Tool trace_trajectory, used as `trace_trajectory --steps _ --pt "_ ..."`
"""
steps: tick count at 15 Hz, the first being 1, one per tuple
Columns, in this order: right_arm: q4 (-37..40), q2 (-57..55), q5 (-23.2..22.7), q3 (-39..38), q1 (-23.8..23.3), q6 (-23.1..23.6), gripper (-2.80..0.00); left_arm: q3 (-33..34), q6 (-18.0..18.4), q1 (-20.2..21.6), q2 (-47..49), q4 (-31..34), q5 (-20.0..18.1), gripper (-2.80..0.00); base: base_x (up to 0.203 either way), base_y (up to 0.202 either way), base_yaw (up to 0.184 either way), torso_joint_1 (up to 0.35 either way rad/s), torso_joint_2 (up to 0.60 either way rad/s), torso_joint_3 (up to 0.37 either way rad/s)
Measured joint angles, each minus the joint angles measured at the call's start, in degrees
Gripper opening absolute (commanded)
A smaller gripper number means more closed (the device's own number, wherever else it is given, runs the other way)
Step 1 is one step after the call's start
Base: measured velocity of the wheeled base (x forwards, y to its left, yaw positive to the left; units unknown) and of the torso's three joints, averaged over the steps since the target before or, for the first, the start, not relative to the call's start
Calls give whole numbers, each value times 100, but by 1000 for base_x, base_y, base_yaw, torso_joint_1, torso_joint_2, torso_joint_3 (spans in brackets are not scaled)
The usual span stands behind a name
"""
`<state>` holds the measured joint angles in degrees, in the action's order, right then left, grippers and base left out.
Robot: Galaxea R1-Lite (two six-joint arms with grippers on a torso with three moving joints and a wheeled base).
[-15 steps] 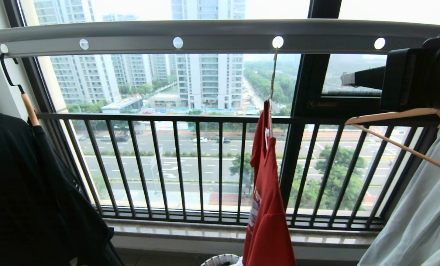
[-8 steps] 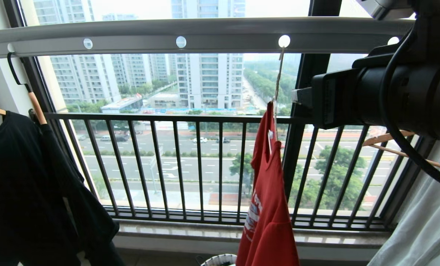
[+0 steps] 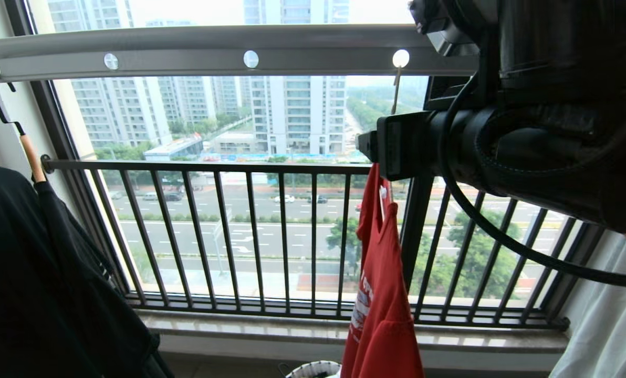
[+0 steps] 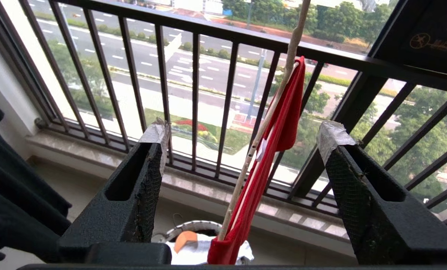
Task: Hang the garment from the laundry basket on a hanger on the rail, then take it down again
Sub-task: Take the clothes off the clothes rack
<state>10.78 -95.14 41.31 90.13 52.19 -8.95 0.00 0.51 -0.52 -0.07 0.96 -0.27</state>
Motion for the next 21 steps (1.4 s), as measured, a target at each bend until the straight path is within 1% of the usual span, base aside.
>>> trace_trajectory --steps 6,14,15,16,19,21 --pt "-516 -495 -56 64 -716 44 0 0 1 0 0 0 0 -280 0 0 0 0 0 0" --pt "-536 -961 -102 345 -1304 40 0 0 0 0 0 0 0 -280 0 0 0 0 0 0" --pt "-535 -999 -102 356 -1351 38 -182 0 0 0 0 -2 0 -280 0 0 0 0 0 0" --pt "-536 -1035 -102 378 -1377 40 -280 0 1 0 0 -1 0 -280 0 0 0 0 0 0" --pt "-531 -1158 -146 458 -1402 38 -280 0 1 0 0 0 0 -280 0 0 0 0 0 0" --pt "-536 -1258 -184 676 -1404 44 -280 0 3 0 0 0 0 -280 0 0 0 0 0 0"
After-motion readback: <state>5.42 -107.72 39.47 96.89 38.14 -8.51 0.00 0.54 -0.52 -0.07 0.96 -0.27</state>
